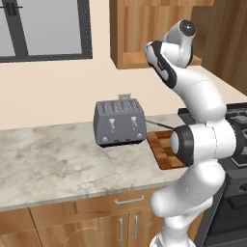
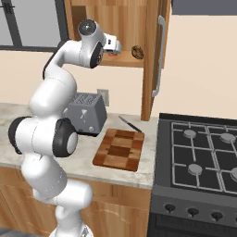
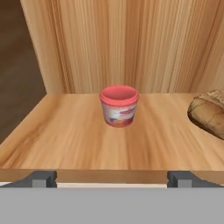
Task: Pick the bread, place it on the cutting board, pick the jam, place it on the counter, and close the cabinet.
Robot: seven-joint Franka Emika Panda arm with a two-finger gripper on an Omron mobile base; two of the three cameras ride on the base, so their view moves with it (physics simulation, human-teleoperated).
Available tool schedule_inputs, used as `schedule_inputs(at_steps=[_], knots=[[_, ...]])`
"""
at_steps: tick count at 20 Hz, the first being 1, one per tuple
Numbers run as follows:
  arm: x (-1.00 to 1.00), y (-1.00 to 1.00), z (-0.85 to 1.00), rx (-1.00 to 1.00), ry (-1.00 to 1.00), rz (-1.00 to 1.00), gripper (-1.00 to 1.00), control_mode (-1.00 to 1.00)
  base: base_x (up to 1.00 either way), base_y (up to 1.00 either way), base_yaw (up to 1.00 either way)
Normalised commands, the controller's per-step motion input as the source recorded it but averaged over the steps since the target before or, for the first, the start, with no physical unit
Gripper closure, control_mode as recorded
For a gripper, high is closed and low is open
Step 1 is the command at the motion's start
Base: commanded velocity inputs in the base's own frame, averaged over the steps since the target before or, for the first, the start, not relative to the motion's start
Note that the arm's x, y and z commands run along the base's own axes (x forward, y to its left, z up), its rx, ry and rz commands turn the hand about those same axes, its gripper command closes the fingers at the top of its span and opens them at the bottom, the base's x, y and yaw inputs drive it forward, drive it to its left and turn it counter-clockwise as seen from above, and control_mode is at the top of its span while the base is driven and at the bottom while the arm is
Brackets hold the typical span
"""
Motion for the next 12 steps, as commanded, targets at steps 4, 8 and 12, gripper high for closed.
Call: schedule_inputs(at_steps=[4,8,12], knots=[[0.33,-0.04,0.00,0.00,0.00,0.00,-1.00,-1.00,0.00,0.00,0.00],[0.34,-0.06,0.00,0.00,0.00,0.00,-1.00,-1.00,0.00,0.00,0.00],[0.33,-0.05,0.00,0.00,0.00,0.00,-1.00,-1.00,0.00,0.00,0.00]])
